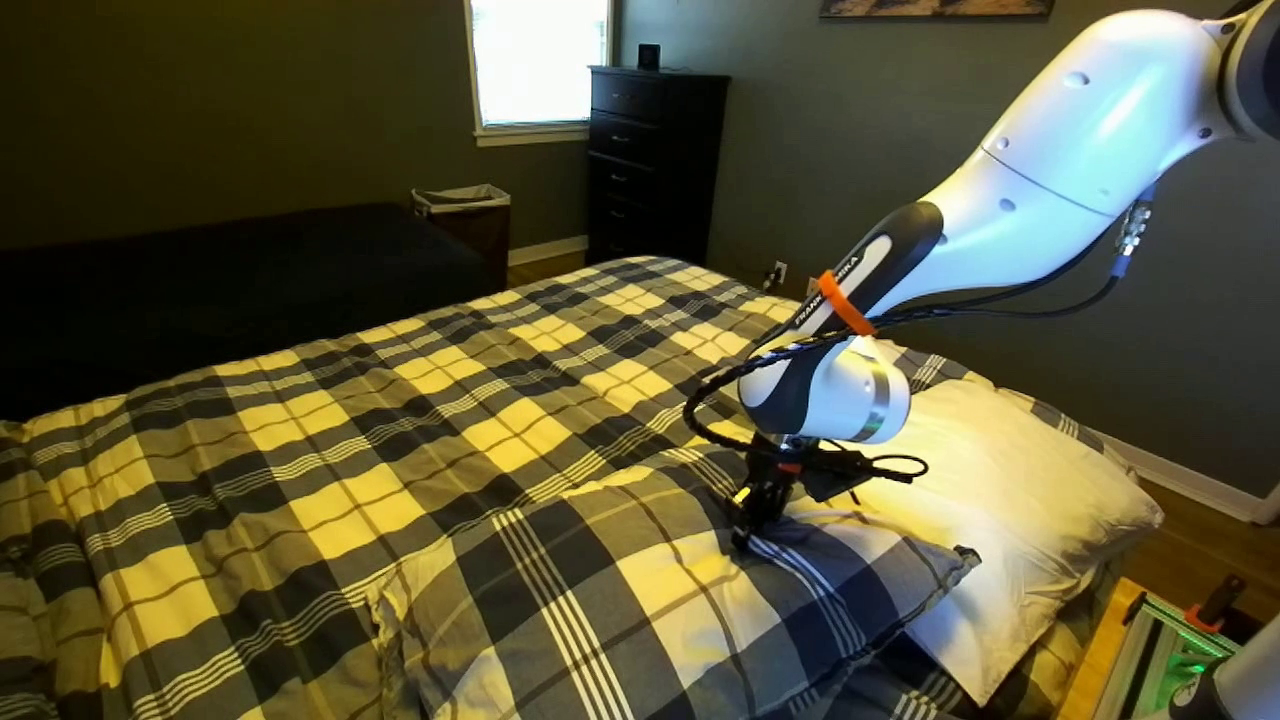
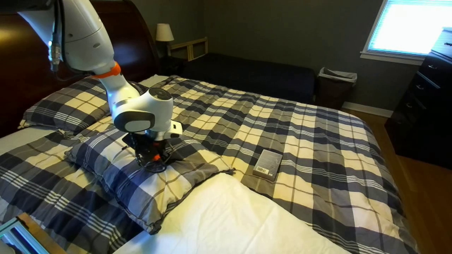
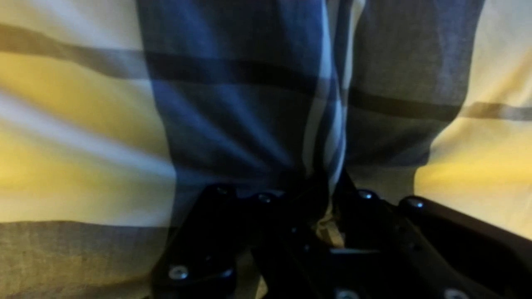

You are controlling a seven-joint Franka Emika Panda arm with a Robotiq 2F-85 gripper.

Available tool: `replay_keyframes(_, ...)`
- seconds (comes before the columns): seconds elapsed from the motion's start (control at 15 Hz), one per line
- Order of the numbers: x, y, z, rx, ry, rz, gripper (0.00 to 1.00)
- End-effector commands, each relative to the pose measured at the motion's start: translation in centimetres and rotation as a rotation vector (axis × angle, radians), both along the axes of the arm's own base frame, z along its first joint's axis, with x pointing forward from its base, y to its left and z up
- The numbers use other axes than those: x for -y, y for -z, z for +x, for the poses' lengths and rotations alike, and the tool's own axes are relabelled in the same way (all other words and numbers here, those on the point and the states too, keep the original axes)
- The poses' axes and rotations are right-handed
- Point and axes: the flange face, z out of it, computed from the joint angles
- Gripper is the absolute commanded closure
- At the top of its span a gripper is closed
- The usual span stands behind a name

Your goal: Put the checkered pillow on top of the white pillow

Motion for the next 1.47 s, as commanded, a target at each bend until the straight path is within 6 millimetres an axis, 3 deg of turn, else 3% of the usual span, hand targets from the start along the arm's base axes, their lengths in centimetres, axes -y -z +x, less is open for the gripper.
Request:
replay_keyframes(0.0, -0.7, -0.9, 0.4, -0.013, -0.020, 0.023, 0.99)
replay_keyframes(0.2, -1.6, -3.1, 0.2, -0.006, -0.045, 0.005, 0.99)
replay_keyframes(0.73, -5.1, -12.5, 0.1, -0.029, -0.104, -0.083, 0.99)
replay_keyframes(1.4, -4.0, -23.7, -2.1, -0.025, -0.113, -0.265, 0.99)
